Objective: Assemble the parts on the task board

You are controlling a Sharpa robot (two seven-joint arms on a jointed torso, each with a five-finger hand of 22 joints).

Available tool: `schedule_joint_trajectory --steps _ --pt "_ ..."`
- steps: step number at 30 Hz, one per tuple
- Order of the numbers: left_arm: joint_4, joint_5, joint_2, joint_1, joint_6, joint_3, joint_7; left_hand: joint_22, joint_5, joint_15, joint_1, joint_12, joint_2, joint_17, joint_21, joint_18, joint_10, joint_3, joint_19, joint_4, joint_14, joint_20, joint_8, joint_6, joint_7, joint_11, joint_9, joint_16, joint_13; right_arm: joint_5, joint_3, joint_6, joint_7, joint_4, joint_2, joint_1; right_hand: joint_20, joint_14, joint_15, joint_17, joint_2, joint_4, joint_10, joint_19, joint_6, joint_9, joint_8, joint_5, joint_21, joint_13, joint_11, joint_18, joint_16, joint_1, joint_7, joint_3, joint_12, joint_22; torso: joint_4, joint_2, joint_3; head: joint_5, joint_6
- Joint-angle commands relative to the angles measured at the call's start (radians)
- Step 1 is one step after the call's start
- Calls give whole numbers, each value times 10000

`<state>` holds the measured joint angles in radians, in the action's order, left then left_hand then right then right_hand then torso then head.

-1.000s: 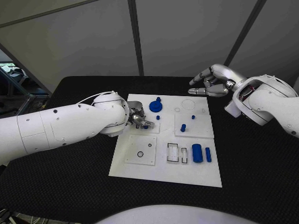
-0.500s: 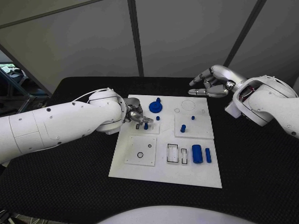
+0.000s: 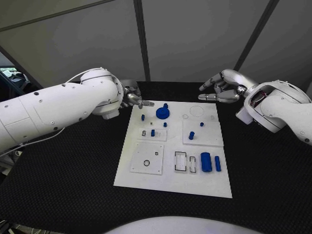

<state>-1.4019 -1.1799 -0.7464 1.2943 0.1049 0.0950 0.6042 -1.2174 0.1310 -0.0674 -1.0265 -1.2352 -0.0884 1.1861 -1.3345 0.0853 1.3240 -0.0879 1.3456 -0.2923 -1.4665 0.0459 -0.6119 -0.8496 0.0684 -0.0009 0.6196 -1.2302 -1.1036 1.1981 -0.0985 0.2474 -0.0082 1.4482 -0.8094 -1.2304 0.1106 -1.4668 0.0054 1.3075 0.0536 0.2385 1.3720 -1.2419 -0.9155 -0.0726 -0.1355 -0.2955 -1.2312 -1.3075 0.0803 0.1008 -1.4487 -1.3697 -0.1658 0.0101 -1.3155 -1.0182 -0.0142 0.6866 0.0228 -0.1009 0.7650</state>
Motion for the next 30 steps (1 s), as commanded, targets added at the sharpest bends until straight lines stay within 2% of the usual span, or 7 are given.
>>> schedule_joint_trajectory --steps 1,6,16,20,30 --pt "544 28 329 134 1030 -69 62 111 37 63 -207 91 35 -71 120 18 -117 89 -117 -1 -128 41 133 52 43 6 -163 103 90 -9 -5 -47 32 -5 30 -17 14 -578 -25 715 20 78 -65 47 89 3 -32 6 12 -248 -11 141 38 85 6 0 -38 5 -1 8 3 -18 -42" --pt "1520 27 917 287 1505 -269 54 206 36 106 -350 198 118 -164 210 43 -242 181 -198 0 -74 84 277 66 95 53 -346 195 240 52 -5 -35 29 20 59 -16 9 -575 -31 703 -8 83 -57 42 73 -2 -55 -103 27 -250 -20 143 54 28 14 12 -51 16 -40 19 2 -105 -43" --pt "2880 25 1732 348 2253 -462 40 209 39 132 -484 223 212 -213 229 47 -295 212 -212 8 -40 112 357 51 123 81 -469 244 284 100 -4 -44 24 48 110 -15 6 -573 -35 689 -22 84 -57 33 70 -2 -65 -164 30 -246 -23 142 68 -6 17 19 -52 14 -51 38 11 -117 -33" --pt "3226 25 1976 341 2428 -550 0 218 41 140 -543 228 251 -229 241 50 -312 217 -222 11 -29 121 381 36 130 88 -513 259 298 103 -3 -52 27 51 131 -14 2 -572 -38 683 -34 83 -58 30 69 -3 -72 -220 36 -243 -27 142 76 -41 19 23 -54 18 -47 40 -8 -117 -19" --pt "3560 25 2199 283 2755 -732 -140 228 46 159 -753 343 434 -271 270 58 -451 203 -246 17 2 146 453 -7 150 107 -657 298 474 105 -3 -82 36 40 164 -13 0 -573 -41 681 -48 81 -61 27 69 -2 -78 -269 43 -238 -28 143 81 -73 21 26 -53 23 -39 19 5 -128 -2"
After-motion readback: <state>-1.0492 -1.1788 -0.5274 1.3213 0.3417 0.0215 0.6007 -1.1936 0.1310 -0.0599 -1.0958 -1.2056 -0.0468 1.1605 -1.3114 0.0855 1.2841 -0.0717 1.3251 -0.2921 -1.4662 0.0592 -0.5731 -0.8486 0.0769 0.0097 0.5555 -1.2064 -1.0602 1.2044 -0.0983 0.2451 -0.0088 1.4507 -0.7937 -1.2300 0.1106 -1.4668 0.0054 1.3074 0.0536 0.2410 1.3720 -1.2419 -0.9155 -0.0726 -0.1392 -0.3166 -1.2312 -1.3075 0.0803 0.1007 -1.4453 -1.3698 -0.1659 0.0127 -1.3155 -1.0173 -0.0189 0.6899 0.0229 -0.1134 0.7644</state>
